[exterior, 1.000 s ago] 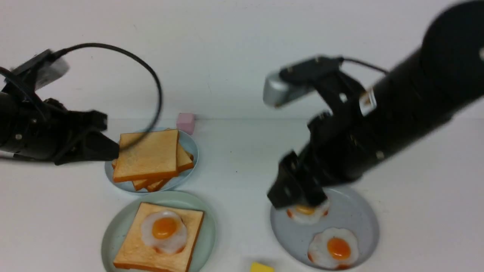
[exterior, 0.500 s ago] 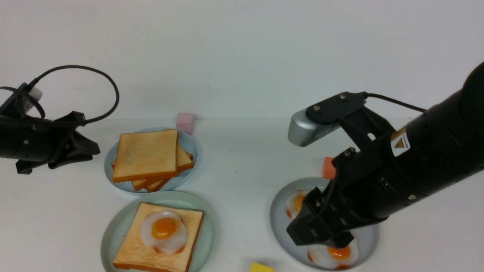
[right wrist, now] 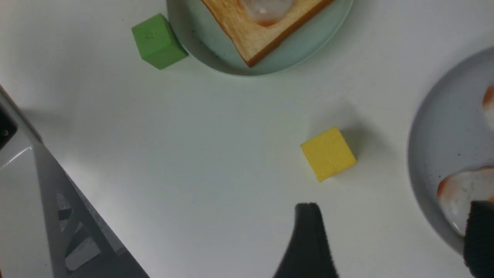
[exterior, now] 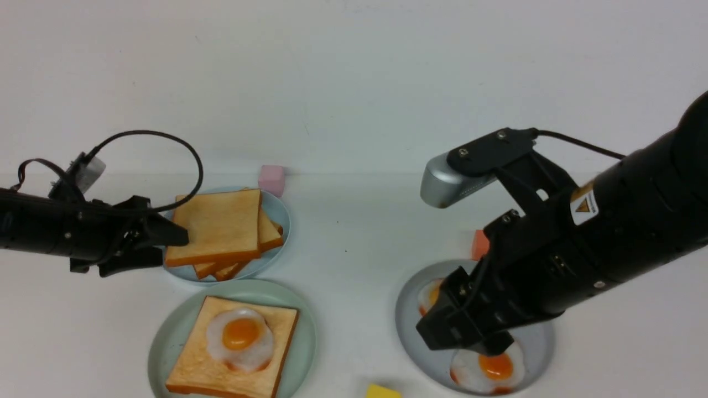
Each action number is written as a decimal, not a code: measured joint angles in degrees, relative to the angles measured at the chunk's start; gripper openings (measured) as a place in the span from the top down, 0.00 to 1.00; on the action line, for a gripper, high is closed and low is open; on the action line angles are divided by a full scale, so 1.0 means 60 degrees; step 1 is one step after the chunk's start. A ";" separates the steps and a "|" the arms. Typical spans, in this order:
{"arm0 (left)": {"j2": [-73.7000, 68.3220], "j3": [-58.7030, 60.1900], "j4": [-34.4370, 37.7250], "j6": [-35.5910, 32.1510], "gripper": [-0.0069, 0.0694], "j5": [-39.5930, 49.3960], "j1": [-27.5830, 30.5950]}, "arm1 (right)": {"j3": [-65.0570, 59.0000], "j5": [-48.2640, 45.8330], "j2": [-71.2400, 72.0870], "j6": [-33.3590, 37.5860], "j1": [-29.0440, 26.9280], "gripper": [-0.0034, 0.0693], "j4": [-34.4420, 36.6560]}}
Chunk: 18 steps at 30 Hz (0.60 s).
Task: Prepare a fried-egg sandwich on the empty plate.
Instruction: Use the left arm to grab a slice of bread
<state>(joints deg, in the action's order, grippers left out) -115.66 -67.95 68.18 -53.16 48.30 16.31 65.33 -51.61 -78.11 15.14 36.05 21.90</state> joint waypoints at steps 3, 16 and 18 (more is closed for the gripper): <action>-0.0151 -0.0014 0.0164 -0.0435 0.36 0.0218 0.0000 | 0.0000 0.0000 0.0000 0.0000 0.0000 0.25 0.0000; -0.0068 -0.0022 0.0111 -0.1318 0.79 0.1627 0.0185 | 0.0000 -0.0009 0.0000 0.0000 0.0000 0.29 -0.0039; 0.0149 0.0003 0.0100 -0.1770 0.79 0.2294 0.0365 | 0.0000 -0.0009 0.0003 0.0000 -0.0008 0.29 -0.0047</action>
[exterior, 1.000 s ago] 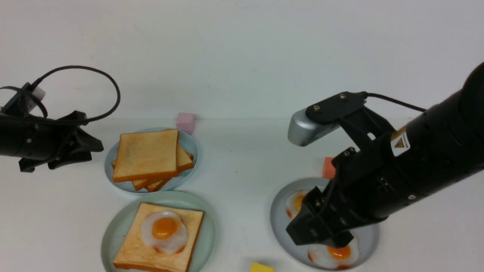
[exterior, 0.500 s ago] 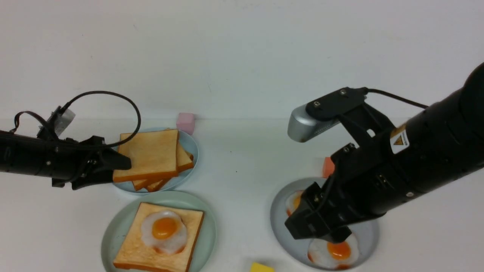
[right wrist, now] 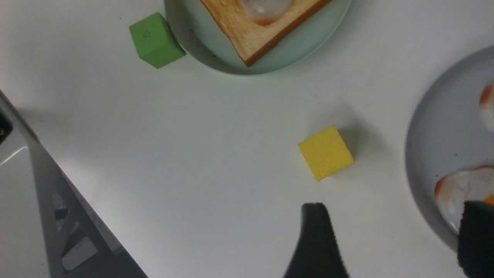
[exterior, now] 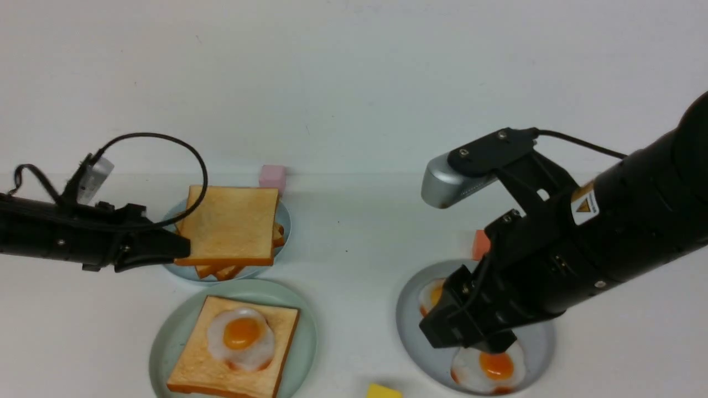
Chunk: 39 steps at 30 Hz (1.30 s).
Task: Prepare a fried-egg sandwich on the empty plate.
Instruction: Use the left arm to grab a slice of bread, then use the left arm to place a slice of bread on the fried egg in the middle
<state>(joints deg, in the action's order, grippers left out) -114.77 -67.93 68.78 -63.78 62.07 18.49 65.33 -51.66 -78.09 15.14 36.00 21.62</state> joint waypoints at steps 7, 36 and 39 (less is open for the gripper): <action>0.1519 0.1308 0.0030 -0.1402 0.79 0.0710 0.0486 | 0.0000 0.0000 0.0049 0.0000 0.0000 0.29 0.0000; 0.1813 0.3758 -0.1132 -0.0831 0.79 -0.0528 0.0486 | 0.0000 -0.0009 0.0060 0.0000 0.0000 0.29 -0.0283; 0.1813 0.3758 -0.1123 -0.0900 0.79 -0.0528 0.0486 | 0.0000 -0.0009 0.0060 0.0000 0.0000 0.29 -0.0283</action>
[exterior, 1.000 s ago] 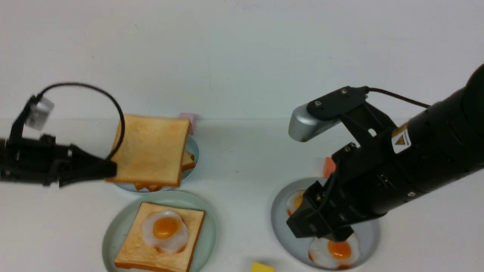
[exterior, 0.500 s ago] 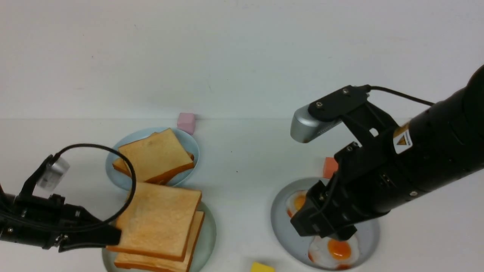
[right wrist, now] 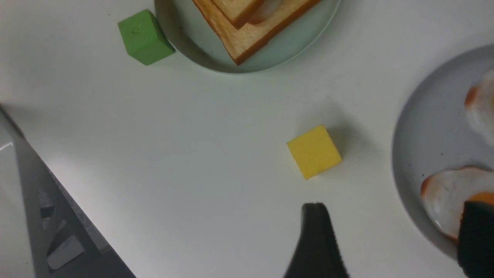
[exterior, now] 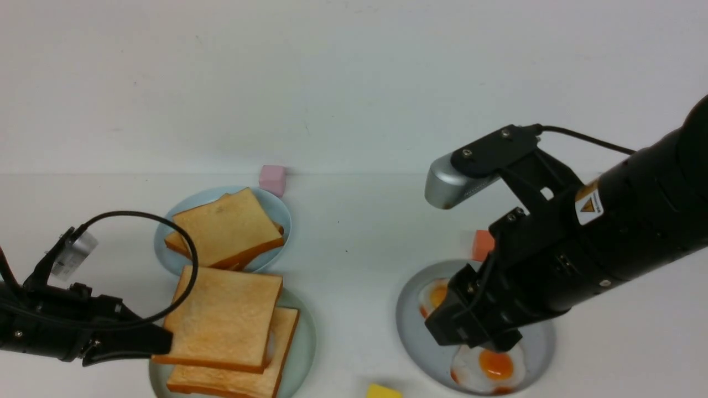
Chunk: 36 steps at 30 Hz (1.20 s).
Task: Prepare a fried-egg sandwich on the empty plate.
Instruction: Use the left arm to place a slice of bread on the fried egg in the middle
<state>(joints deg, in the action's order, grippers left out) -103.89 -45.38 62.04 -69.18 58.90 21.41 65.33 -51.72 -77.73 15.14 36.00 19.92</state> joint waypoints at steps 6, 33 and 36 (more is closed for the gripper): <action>-0.0206 0.0000 0.0036 -0.0077 0.79 0.0218 0.0000 | 0.0000 0.0010 0.0000 0.0000 0.0000 0.29 -0.0010; -0.0274 0.0000 -0.0140 0.0269 0.31 0.0042 0.0000 | 0.0000 0.0010 0.0000 0.0000 0.0000 0.30 -0.0178; 0.0191 -0.0009 -0.0492 0.0792 0.26 -0.0458 0.0000 | 0.0000 0.0010 0.0000 0.0000 0.0000 0.32 -0.0178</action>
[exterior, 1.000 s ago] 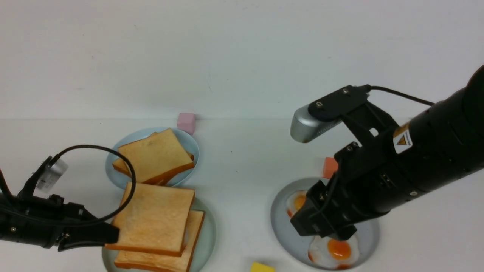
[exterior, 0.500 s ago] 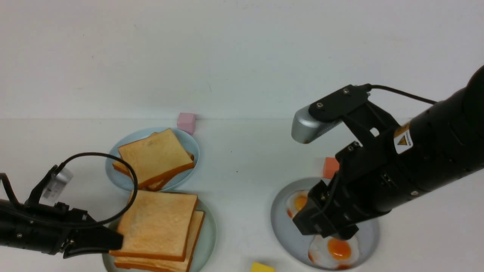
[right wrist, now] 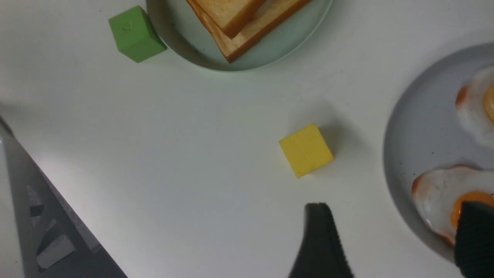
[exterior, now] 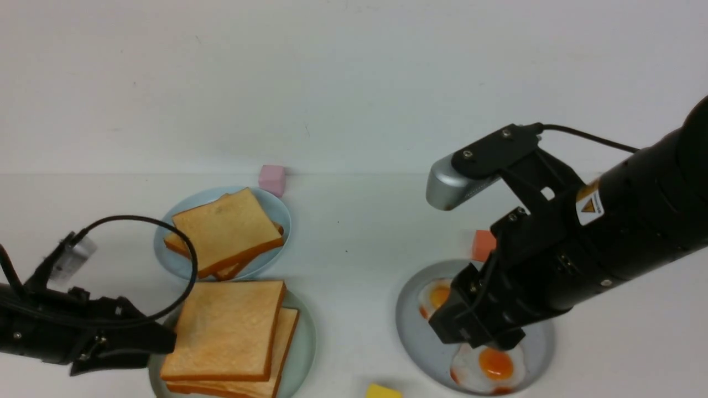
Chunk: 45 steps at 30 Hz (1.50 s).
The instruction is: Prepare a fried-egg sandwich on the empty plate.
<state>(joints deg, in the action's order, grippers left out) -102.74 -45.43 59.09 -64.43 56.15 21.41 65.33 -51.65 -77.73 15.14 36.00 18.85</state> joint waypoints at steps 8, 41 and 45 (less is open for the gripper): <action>0.2226 -0.0992 -0.1517 0.3520 0.24 0.0131 0.0000 | 0.0000 0.0093 0.0000 -0.0057 -0.0025 0.60 -0.0257; 1.0077 0.1010 -0.4889 0.9889 0.93 0.0263 -0.7279 | -0.7860 0.7381 0.8191 -0.3202 -0.2352 0.96 -0.1527; 1.2362 0.2006 -0.4933 1.0654 0.93 0.0862 -0.7283 | -0.9069 0.7771 0.9655 -0.3202 -0.2352 0.96 -0.1763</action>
<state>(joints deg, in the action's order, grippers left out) -28.57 -33.40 29.49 -0.50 61.32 -22.28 10.91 -5.03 -19.80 -4.07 21.89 8.28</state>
